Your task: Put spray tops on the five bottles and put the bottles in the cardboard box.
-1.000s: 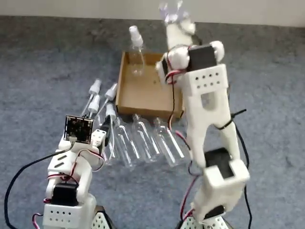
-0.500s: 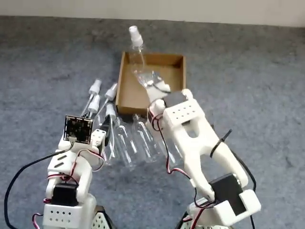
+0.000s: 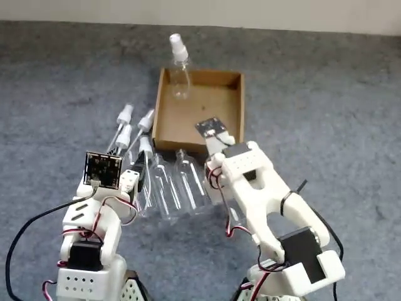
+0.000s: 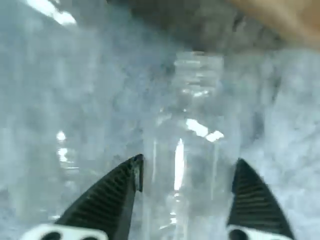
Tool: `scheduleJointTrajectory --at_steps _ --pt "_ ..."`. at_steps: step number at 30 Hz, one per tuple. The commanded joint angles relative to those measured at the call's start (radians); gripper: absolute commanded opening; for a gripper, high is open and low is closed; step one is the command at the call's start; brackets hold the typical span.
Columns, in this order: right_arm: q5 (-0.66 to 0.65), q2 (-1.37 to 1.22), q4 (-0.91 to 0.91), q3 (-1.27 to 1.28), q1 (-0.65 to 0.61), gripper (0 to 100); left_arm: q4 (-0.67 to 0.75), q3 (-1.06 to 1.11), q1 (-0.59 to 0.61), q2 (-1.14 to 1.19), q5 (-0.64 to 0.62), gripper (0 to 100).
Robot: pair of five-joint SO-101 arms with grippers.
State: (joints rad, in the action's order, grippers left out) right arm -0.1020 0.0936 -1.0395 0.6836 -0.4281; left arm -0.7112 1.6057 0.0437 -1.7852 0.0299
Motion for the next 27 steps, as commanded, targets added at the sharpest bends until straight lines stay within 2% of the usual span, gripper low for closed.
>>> scheduleJointTrajectory --at_steps 1,7,10,16,19,22,27 --pt "-0.043 0.058 0.022 0.016 0.114 16.1 0.02 -0.008 0.005 -0.012 0.006 16" --pt "-0.137 0.059 0.022 0.015 0.354 9.4 0.015 -0.016 0.005 -0.008 0.006 16" --pt "-0.161 0.058 0.021 0.022 0.387 9.1 -0.008 -0.088 0.012 -0.001 0.029 16" --pt "-0.164 0.058 0.099 0.11 0.387 9.1 -0.187 -0.263 0.008 0.039 0.133 16" --pt "-0.164 0.054 0.189 0.176 0.387 9.1 -0.221 -0.374 0.031 0.196 0.213 16" --pt "-0.166 0.059 0.213 0.213 0.387 9.2 -0.241 -0.549 0.087 0.423 0.216 16" --pt "-0.166 0.059 0.214 0.225 0.387 9.2 -0.399 -0.915 0.116 0.895 0.287 16"
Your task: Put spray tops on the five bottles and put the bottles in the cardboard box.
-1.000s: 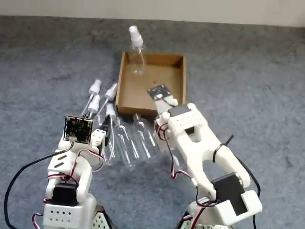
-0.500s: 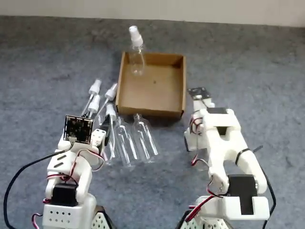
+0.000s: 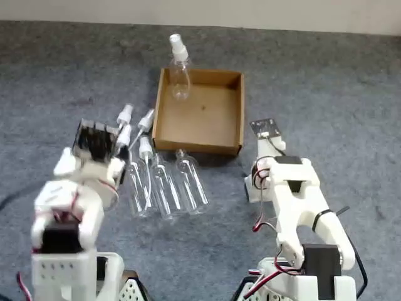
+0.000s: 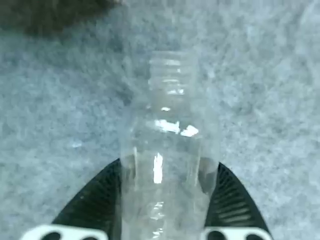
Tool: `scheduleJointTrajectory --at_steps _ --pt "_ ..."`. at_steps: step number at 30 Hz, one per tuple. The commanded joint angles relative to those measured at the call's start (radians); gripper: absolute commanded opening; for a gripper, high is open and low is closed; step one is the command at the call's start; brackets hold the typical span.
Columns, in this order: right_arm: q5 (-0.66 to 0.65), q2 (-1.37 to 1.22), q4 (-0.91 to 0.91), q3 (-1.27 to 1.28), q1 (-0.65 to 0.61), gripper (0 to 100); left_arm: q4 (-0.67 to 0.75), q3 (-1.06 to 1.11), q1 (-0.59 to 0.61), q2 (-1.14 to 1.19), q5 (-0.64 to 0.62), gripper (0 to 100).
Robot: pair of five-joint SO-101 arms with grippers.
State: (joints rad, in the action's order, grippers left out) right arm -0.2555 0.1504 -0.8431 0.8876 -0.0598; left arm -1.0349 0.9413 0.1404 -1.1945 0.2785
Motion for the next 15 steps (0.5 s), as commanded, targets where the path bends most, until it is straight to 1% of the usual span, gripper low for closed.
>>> scheduleJointTrajectory --at_steps 1,4,9,12,15 --pt "-0.012 0.002 0.018 0.022 0.019 9.2 -0.11 -0.326 0.022 0.407 0.051 16" --pt "-0.012 0.001 0.019 0.022 0.019 9.2 -0.198 -0.567 0.028 0.716 0.083 16" --pt "-0.012 -0.007 0.056 0.028 0.019 9.2 -0.301 -0.99 0.03 1.158 0.078 17" --pt "-0.012 -0.002 0.079 0.065 0.021 9.2 -0.348 -1.222 0.039 1.366 0.077 17" --pt "-0.012 0.001 0.081 0.071 0.021 9.2 -0.359 -1.42 0.062 1.535 0.075 17"
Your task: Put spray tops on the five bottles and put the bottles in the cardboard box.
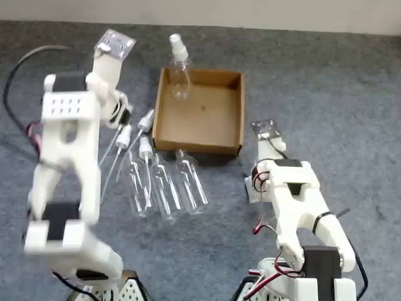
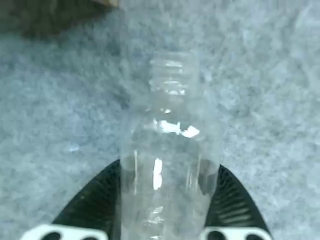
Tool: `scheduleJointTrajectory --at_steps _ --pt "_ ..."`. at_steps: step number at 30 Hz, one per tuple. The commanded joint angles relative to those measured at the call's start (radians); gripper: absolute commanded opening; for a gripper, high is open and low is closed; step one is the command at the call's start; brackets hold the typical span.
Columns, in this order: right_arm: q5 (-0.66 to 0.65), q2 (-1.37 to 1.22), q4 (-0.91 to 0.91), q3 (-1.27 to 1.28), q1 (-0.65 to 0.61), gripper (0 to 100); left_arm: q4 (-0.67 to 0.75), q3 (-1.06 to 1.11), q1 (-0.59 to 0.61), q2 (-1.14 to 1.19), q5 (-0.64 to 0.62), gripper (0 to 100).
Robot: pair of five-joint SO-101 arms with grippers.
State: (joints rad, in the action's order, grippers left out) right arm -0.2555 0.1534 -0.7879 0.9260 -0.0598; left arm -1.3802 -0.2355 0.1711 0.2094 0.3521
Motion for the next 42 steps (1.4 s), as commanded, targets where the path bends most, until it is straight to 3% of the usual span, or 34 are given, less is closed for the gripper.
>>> scheduleJointTrajectory --at_steps 1,11,21,26,32,36,42 --pt "-0.012 -0.002 0.025 0.035 0.021 9.2 -0.015 -0.298 0.033 0.182 0.003 17" --pt "-0.012 -0.007 0.025 0.035 0.021 9.2 -0.018 -0.685 0.012 0.615 0.003 17" --pt "-0.012 -0.008 0.027 0.033 0.021 9.2 -0.025 -0.779 0.005 0.826 0.005 16" --pt "-0.012 -0.008 0.027 0.033 0.021 9.2 -0.112 -0.789 0.044 0.832 0.005 0" --pt "-0.012 -0.008 0.027 0.033 0.021 9.2 -0.388 -0.951 0.116 0.76 0.005 0" --pt "-0.012 -0.008 0.027 0.035 0.021 9.2 -0.419 -0.84 0.202 0.611 0.0 0" --pt "-0.012 -0.008 0.027 0.035 0.021 9.2 -0.414 -0.294 0.277 0.209 0.074 0"
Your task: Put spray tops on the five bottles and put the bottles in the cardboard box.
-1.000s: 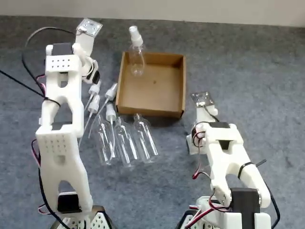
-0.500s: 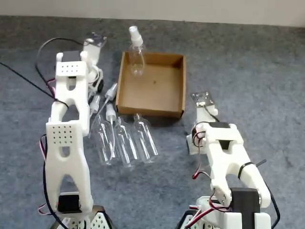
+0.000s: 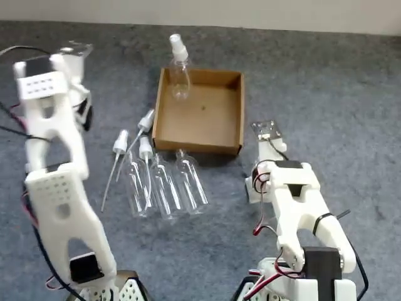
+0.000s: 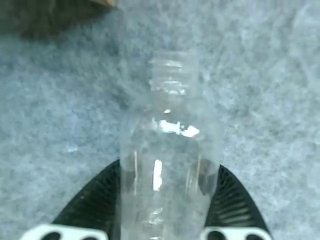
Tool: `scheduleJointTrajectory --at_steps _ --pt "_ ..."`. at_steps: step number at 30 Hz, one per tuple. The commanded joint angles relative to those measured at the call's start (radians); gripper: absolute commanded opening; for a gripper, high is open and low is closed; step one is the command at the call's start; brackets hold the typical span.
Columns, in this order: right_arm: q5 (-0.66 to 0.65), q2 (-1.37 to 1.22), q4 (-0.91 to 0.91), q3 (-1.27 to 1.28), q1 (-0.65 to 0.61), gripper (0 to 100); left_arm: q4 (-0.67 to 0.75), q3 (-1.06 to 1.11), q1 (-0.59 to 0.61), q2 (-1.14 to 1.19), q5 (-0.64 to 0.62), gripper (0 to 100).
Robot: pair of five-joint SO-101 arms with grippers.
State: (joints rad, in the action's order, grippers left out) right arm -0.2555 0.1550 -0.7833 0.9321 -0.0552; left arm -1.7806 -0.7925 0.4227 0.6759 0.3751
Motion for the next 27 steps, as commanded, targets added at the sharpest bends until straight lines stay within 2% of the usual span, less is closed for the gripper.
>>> scheduleJointTrajectory --at_steps 1,3,8,13,17,20,22,25,27 --pt "-0.012 -0.01 0.022 0.028 0.016 9.2 -0.002 0.367 0.025 -0.329 0.072 0" --pt "-0.012 -0.01 0.022 0.028 0.016 9.2 0.089 0.604 0.024 -0.479 0.087 0" --pt "-0.014 -0.005 0.022 0.031 0.016 9.2 0.474 1.26 -0.004 -0.877 0.089 0" --pt "-0.078 -0.002 -0.025 0.028 0.016 9.2 0.671 1.751 -0.087 -1.271 0.092 0" --pt "-0.081 -0.002 -0.134 -0.008 0.018 14.8 0.764 1.956 -0.139 -1.472 0.087 0" --pt "-0.081 -0.008 -0.199 -0.073 0.018 23.9 0.79 2.04 -0.153 -1.52 0.087 0" --pt "-0.081 -0.005 -0.237 -0.116 0.018 28.3 0.862 2.091 -0.147 -1.523 0.087 0" --pt "-0.077 -0.008 -0.288 -0.191 0.015 29.6 0.959 2.157 -0.143 -1.523 0.091 0" --pt "-0.075 -0.01 -0.315 -0.245 0.015 29.6 0.973 2.175 -0.143 -1.523 0.092 0"
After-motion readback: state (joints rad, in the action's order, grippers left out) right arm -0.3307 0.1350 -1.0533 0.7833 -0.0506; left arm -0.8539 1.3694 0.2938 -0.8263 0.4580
